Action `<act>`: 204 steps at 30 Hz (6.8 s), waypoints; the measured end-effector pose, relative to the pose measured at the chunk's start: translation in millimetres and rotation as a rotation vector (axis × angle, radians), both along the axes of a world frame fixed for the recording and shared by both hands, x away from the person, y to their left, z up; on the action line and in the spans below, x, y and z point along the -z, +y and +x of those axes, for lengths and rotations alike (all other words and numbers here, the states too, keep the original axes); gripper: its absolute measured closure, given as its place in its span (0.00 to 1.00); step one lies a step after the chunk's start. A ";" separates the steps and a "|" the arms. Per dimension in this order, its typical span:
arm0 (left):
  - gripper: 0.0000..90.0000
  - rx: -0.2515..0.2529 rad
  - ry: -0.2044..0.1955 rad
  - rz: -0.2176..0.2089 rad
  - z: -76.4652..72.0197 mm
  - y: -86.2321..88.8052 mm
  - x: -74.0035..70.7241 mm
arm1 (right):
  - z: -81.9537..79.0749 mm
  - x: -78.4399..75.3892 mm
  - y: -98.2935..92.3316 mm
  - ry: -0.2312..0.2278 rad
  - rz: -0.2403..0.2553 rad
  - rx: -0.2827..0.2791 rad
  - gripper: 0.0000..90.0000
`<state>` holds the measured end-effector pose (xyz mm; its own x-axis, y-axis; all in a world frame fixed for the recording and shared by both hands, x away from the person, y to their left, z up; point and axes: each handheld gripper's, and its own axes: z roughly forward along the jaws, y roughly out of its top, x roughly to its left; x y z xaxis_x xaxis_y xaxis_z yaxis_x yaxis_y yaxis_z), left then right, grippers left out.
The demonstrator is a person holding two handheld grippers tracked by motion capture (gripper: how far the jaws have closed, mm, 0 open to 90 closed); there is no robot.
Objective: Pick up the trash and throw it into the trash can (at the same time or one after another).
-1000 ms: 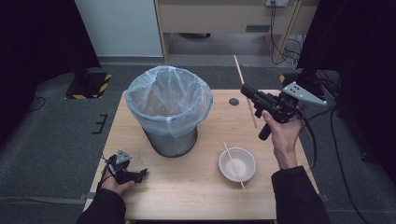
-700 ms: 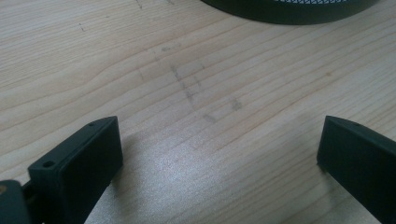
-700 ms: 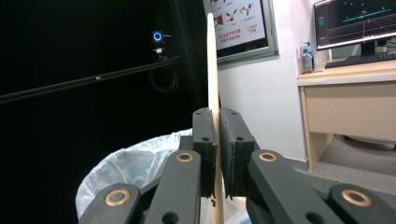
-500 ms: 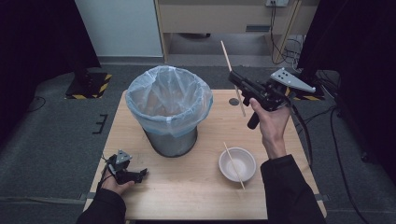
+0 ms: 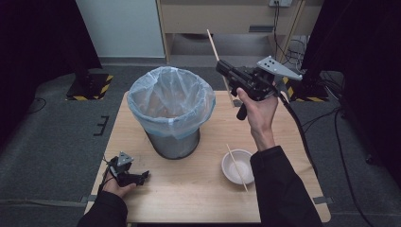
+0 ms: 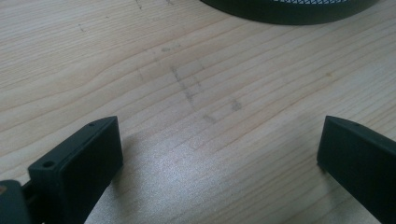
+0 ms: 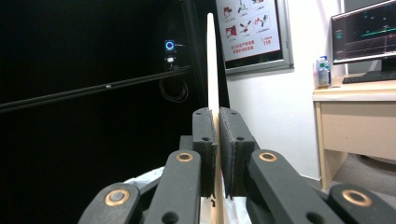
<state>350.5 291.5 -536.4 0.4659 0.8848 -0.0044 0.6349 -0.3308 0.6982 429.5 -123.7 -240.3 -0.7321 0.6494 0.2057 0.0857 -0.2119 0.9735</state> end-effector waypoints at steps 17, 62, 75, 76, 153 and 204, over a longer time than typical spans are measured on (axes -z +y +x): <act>0.00 0.001 0.000 -0.001 0.5 -0.3 0.0 | 26.6 -6.5 37.9 0.008 0.018 -0.006 0.95; 0.00 0.005 0.000 0.001 0.9 -0.3 0.0 | 9.3 1.9 13.4 0.017 -0.056 0.039 0.49; 0.00 0.000 0.000 0.001 0.6 -0.8 0.0 | -34.6 57.0 -63.1 0.103 -0.109 0.105 0.42; 0.00 0.000 0.000 0.001 0.6 -0.9 0.1 | -37.6 62.5 -66.3 0.111 -0.115 0.110 0.42; 0.00 -0.006 0.000 0.001 0.8 -2.2 0.1 | -81.3 250.0 -67.9 0.643 -0.590 0.085 0.95; 0.00 -0.004 0.001 0.000 1.0 -2.0 0.0 | -80.3 146.0 -115.4 0.269 -0.117 0.143 0.95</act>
